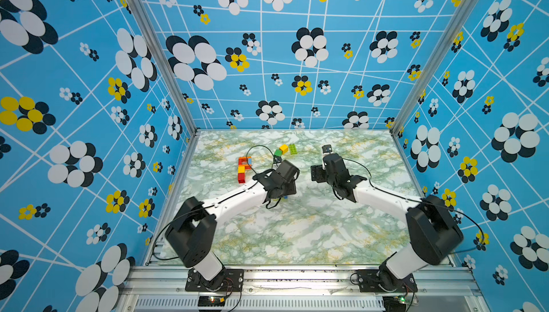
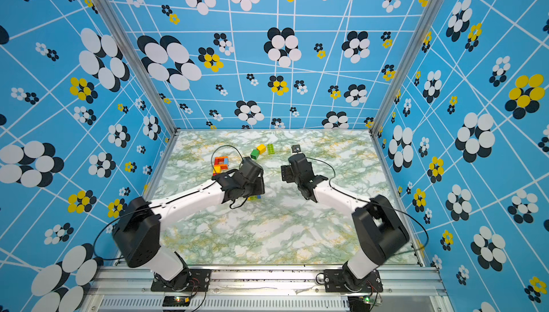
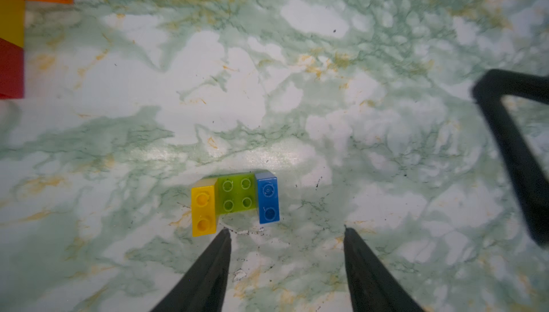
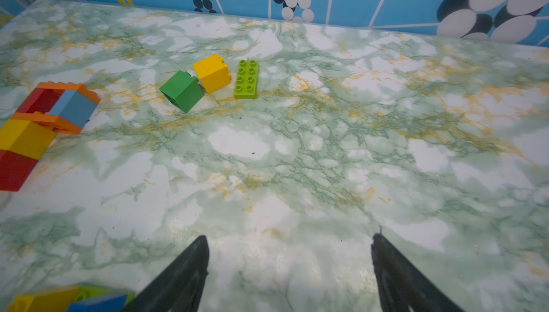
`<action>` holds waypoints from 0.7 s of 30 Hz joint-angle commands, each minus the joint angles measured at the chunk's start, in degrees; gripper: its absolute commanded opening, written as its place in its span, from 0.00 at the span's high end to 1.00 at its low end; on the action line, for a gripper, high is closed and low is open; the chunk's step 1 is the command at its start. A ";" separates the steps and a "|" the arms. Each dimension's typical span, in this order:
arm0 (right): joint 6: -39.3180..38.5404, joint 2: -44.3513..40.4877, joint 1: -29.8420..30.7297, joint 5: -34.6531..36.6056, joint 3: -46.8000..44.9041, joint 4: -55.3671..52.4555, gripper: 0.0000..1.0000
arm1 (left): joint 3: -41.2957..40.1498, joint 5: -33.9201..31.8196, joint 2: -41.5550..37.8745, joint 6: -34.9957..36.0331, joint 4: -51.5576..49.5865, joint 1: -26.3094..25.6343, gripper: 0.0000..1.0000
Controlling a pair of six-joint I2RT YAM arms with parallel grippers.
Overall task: Assemble the letter p with lego
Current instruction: Assemble the lego brick with the lego brick, then pick up the lego brick from the center of the board.
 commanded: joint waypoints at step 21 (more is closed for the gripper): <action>1.84 53.44 -2.74 -8.20 73.27 -39.40 0.31 | -22.96 16.21 -17.08 5.23 13.76 24.55 0.34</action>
